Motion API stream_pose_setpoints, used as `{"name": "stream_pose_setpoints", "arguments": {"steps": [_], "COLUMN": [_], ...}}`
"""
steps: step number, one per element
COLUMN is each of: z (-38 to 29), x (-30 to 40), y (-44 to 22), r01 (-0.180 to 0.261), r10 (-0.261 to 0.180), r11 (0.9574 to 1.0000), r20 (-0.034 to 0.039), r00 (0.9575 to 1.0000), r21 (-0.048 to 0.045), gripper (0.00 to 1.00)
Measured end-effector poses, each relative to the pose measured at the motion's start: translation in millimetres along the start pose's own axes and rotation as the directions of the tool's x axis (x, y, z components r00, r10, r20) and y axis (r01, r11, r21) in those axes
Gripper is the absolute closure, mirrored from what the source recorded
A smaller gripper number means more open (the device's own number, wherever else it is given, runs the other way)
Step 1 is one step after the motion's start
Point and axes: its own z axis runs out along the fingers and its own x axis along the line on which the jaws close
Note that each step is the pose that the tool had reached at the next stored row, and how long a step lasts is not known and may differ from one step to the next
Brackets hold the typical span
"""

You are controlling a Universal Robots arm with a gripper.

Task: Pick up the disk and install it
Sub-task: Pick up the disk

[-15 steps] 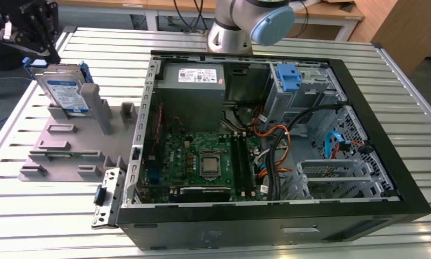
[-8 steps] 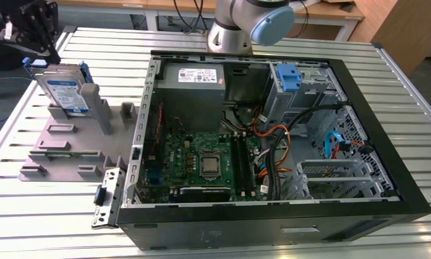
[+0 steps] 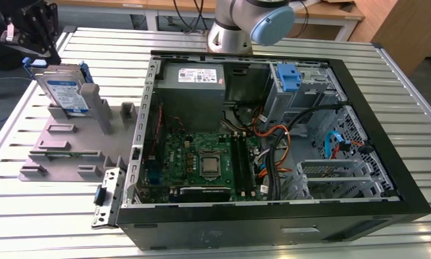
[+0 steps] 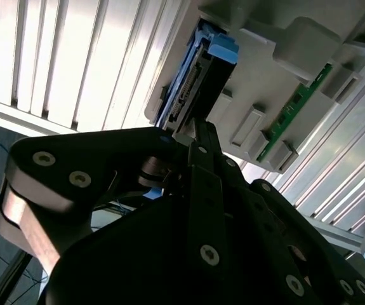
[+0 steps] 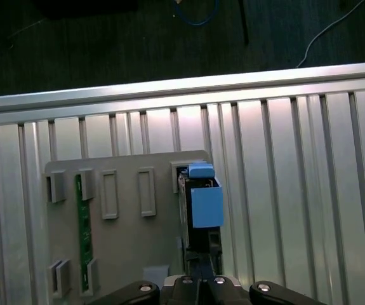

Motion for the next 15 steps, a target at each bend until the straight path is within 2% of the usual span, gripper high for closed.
{"name": "stream_pose_setpoints", "arguments": {"steps": [2, 14, 15], "z": [0.3, 0.4, 0.4], "x": [-0.8, -1.6, -1.6], "y": [0.0, -0.4, -0.4], "r01": [0.0, 0.0, 0.0], "r10": [0.0, 0.0, 0.0], "r11": [1.0, 1.0, 1.0], "r20": [0.002, 0.0027, 0.0027], "r00": [1.0, 1.0, 1.0], "r21": [-0.0001, -0.0002, -0.0002], "gripper": [0.89, 0.89, 0.83]}}
